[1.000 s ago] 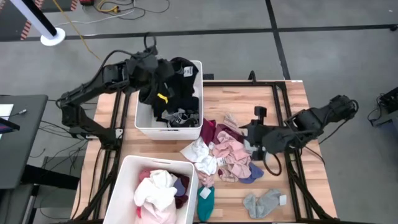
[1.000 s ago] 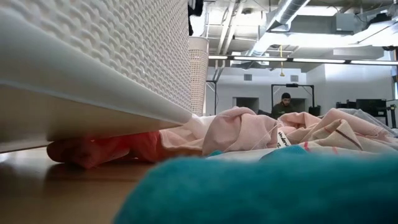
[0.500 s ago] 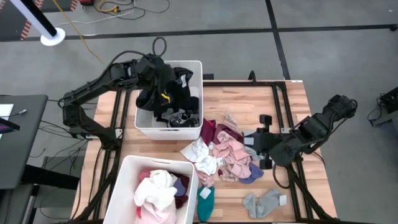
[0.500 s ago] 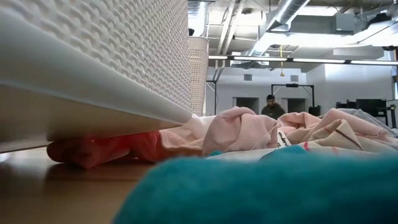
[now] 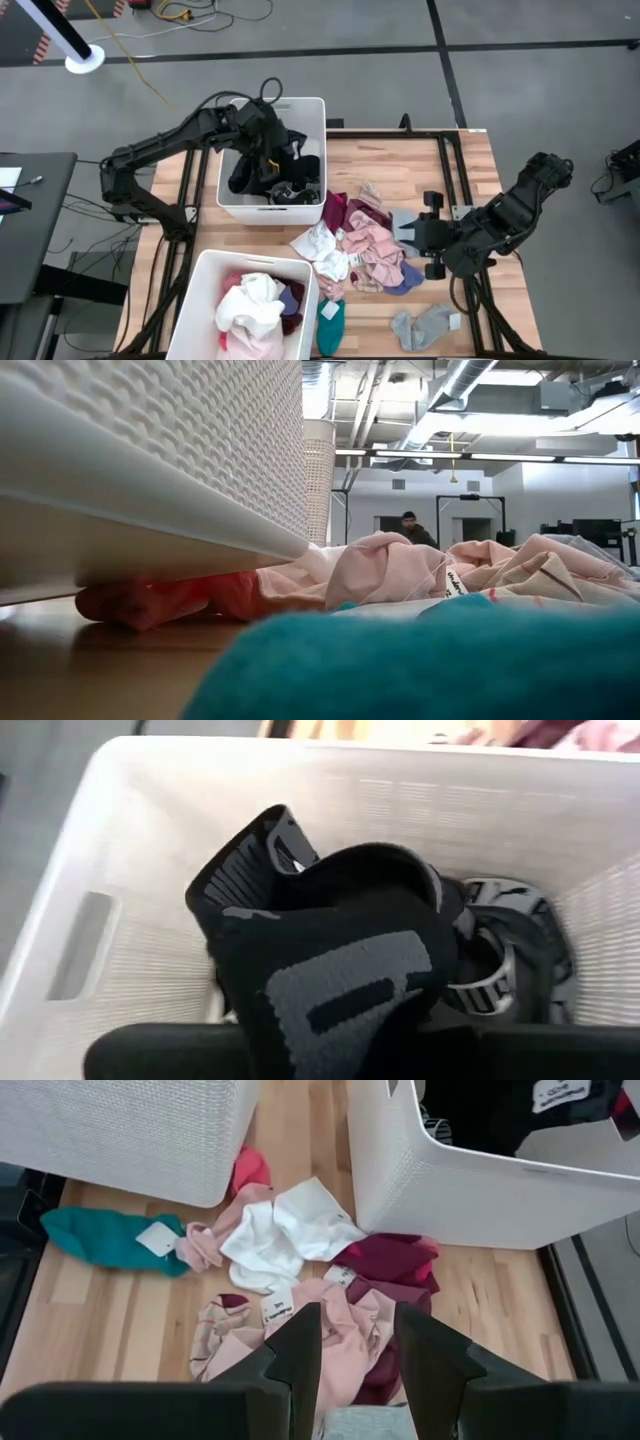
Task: Sort clothes
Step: Put the black underwear into the top white laundry bin
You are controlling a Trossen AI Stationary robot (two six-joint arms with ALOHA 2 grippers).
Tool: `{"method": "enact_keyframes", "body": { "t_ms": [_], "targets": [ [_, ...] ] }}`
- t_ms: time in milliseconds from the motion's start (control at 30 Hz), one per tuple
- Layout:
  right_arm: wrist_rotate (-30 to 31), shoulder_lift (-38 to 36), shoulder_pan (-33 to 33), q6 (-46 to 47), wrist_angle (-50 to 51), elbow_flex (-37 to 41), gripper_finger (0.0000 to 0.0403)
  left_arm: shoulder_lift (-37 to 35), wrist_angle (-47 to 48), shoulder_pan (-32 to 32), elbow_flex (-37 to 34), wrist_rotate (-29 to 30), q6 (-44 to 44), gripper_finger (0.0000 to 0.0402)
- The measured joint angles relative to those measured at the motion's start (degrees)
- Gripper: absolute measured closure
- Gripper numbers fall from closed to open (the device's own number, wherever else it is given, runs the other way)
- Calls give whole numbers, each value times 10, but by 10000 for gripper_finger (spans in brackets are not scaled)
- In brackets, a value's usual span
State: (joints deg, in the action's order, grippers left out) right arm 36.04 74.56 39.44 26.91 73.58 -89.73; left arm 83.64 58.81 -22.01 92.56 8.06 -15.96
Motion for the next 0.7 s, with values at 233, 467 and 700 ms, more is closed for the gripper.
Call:
{"method": "enact_keyframes", "body": {
  "t_ms": [233, 467, 700],
  "targets": [
    [0, 8, 0, 1, 5, 0, 262, 0, 2, -18, -20, -68, 18, 382],
    [0, 25, 0, 1, 13, 0, 262, 0, 8, -28, -30, -106, 27, 347],
    [0, 36, 0, 4, 23, 0, 262, 0, 7, -28, -30, -114, 33, 295]
  ]
}}
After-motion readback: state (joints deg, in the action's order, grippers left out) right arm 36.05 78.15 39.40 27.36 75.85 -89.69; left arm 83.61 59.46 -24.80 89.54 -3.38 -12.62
